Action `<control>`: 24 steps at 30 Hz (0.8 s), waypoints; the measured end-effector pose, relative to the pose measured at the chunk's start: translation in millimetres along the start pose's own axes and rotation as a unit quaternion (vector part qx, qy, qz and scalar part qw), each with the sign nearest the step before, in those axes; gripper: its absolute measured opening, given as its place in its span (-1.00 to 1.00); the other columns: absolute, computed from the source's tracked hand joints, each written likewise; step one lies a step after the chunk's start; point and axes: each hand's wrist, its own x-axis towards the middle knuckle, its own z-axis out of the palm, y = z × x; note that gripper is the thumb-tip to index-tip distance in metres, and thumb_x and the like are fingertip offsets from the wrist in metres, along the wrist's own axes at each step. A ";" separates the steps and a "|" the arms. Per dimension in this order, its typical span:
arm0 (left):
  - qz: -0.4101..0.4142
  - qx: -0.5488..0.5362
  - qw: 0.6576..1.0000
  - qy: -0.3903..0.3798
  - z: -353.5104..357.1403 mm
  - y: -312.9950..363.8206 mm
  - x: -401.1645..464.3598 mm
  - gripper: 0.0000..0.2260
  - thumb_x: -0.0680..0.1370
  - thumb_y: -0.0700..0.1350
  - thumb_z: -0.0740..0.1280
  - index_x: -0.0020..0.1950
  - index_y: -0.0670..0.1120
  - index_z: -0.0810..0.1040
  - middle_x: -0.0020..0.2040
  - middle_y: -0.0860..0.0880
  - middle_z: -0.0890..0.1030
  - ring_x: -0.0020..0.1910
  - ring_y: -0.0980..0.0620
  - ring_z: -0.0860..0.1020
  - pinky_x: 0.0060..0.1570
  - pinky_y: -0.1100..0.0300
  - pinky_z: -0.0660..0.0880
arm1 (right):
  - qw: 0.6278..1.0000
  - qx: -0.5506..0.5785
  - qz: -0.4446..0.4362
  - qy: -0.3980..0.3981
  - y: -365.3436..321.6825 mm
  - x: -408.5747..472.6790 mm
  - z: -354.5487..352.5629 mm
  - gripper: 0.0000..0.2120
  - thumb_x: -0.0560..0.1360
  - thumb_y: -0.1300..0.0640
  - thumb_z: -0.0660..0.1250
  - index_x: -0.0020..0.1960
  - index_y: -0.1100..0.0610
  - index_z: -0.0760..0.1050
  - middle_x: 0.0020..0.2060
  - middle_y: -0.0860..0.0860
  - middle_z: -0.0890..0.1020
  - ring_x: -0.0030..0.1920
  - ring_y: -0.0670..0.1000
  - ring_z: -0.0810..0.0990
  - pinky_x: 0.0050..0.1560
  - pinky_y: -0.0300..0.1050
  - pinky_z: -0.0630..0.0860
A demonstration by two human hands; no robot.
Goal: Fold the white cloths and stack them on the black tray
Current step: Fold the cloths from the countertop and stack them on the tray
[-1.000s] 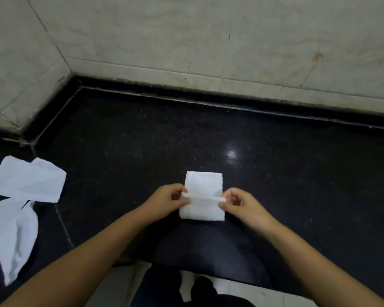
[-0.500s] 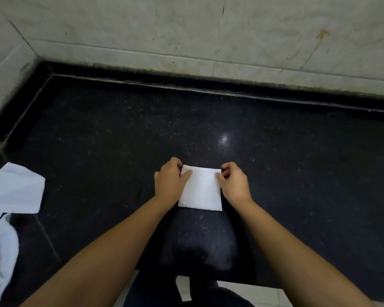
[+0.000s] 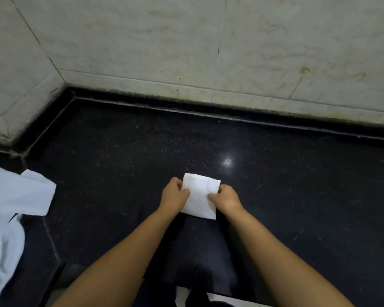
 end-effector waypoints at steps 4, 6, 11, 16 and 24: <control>-0.035 -0.209 0.977 -0.034 -4.6 19.3 -19.5 -0.77 0.50 -0.24 0.32 0.14 -0.14 0.44 0.07 -0.12 0.56 0.02 -0.07 0.56 -0.05 0.06 0.53 | 0.929 0.349 0.072 -0.101 5.5 -26.3 -36.5 -0.91 0.49 0.40 0.27 -0.13 0.30 0.53 -0.20 0.14 0.62 -0.21 0.06 0.60 -0.17 -0.08 0.57; -0.049 -0.267 0.960 -0.075 1.9 28.1 -34.7 -0.70 0.51 -0.28 0.33 0.23 -0.17 0.42 0.11 -0.14 0.57 0.05 -0.11 0.58 0.02 -0.01 0.56 | 0.907 0.400 0.080 -0.106 15.5 -43.1 -52.1 -0.90 0.49 0.40 0.26 -0.10 0.27 0.53 -0.19 0.14 0.62 -0.19 0.07 0.60 -0.11 0.01 0.57; -0.072 -0.319 0.917 -0.228 26.7 47.0 -73.8 -0.88 0.53 -0.31 0.29 0.05 -0.21 0.53 -0.06 -0.13 0.63 -0.13 -0.04 0.61 -0.21 0.07 0.56 | 0.870 0.492 0.023 -0.038 60.8 -93.6 -81.4 -0.85 0.52 0.35 0.23 0.03 0.21 0.53 -0.07 0.16 0.63 -0.11 0.10 0.61 -0.17 0.00 0.58; -0.090 -0.255 0.895 -0.354 68.8 54.8 -123.9 -0.92 0.52 -0.28 0.32 -0.07 -0.12 0.55 -0.07 -0.10 0.65 -0.09 -0.04 0.61 -0.14 0.04 0.55 | 0.819 0.568 0.009 0.080 134.7 -166.4 -97.3 -0.85 0.54 0.33 0.23 0.05 0.24 0.54 -0.06 0.16 0.65 -0.11 0.10 0.63 -0.20 -0.08 0.60; -0.034 -0.146 0.873 -0.463 172.4 80.4 -237.6 -0.90 0.53 -0.31 0.30 -0.13 -0.13 0.50 -0.13 -0.10 0.62 -0.15 -0.03 0.58 -0.08 0.02 0.54 | 0.752 0.609 0.032 0.250 258.7 -265.8 -131.6 -0.89 0.52 0.36 0.25 -0.05 0.25 0.54 -0.24 0.10 0.69 -0.24 0.06 0.66 -0.18 -0.07 0.60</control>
